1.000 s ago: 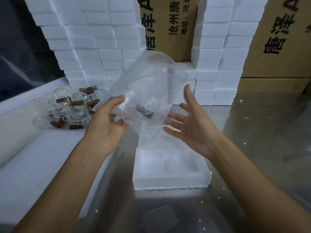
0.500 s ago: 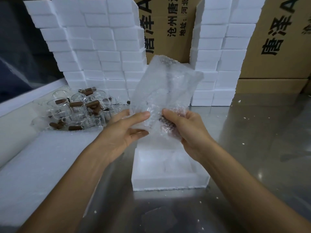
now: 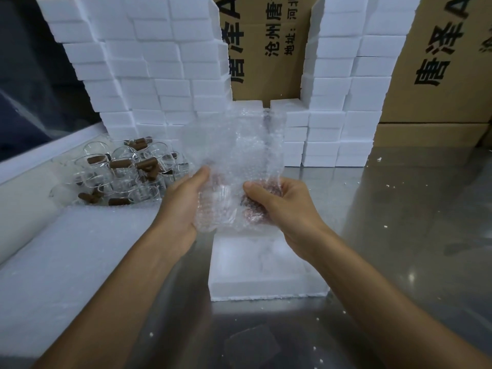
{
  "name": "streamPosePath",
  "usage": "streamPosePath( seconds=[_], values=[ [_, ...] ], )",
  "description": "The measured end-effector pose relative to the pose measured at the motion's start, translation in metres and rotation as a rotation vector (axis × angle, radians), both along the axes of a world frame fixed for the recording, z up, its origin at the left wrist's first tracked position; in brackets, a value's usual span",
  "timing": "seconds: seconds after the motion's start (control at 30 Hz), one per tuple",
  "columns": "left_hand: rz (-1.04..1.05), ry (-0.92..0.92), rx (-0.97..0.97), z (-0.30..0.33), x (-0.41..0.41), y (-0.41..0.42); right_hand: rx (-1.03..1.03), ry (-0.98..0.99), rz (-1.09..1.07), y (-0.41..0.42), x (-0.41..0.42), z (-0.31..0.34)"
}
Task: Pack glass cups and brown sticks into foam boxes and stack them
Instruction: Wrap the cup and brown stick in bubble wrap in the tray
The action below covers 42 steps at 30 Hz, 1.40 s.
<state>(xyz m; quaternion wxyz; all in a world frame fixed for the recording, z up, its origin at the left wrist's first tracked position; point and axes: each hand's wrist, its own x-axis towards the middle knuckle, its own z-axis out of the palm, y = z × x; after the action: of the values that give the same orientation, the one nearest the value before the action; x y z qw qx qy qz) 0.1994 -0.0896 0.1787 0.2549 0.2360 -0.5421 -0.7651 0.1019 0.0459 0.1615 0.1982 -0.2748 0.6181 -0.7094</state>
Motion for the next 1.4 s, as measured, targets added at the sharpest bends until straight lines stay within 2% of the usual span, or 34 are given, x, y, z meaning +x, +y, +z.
streamPosePath(
  seconds=[0.1, 0.3, 0.4, 0.47, 0.53, 0.6, 0.7, 0.87, 1.0, 1.07, 1.3, 1.4],
  values=[
    [0.096, -0.005, -0.03, 0.0, 0.001, -0.003, 0.037, 0.01, 0.04, 0.0, 0.002, -0.001],
    [0.133, -0.006, -0.049, 0.004, 0.005, -0.008, 0.092, -0.005, 0.007, 0.001, -0.001, 0.005],
    [0.165, -0.003, -0.063, 0.006, 0.007, -0.012, 0.042, 0.008, -0.036, 0.002, -0.001, 0.007],
    [0.185, 0.0, -0.065, 0.006, 0.008, -0.015, 0.033, 0.141, -0.16, 0.003, 0.001, 0.006],
    [0.194, -0.007, -0.064, 0.007, 0.009, -0.015, 0.062, 0.418, -0.274, 0.005, 0.003, 0.005],
    [0.185, -0.011, -0.064, 0.007, 0.008, -0.013, 0.069, 0.667, -0.273, 0.006, 0.005, 0.005],
    [0.144, 0.004, -0.052, 0.009, 0.007, -0.007, 0.133, 0.811, -0.181, 0.003, 0.009, 0.004],
    [0.027, 0.065, 0.038, 0.017, 0.009, 0.0, 0.144, 0.718, -0.028, 0.003, 0.014, -0.001],
    [0.006, 0.091, 0.044, 0.022, 0.012, 0.004, 0.192, 0.848, -0.039, 0.003, 0.015, -0.004],
    [0.016, 0.097, 0.037, 0.024, 0.013, 0.005, 0.179, 0.849, -0.065, 0.003, 0.016, -0.005],
    [-0.018, 0.148, 0.085, 0.025, 0.012, 0.012, -0.026, 0.489, -0.109, -0.005, 0.016, -0.005],
    [-0.02, 0.17, 0.094, 0.025, 0.01, 0.014, -0.011, 0.467, -0.155, -0.004, 0.015, -0.004]
  ],
)
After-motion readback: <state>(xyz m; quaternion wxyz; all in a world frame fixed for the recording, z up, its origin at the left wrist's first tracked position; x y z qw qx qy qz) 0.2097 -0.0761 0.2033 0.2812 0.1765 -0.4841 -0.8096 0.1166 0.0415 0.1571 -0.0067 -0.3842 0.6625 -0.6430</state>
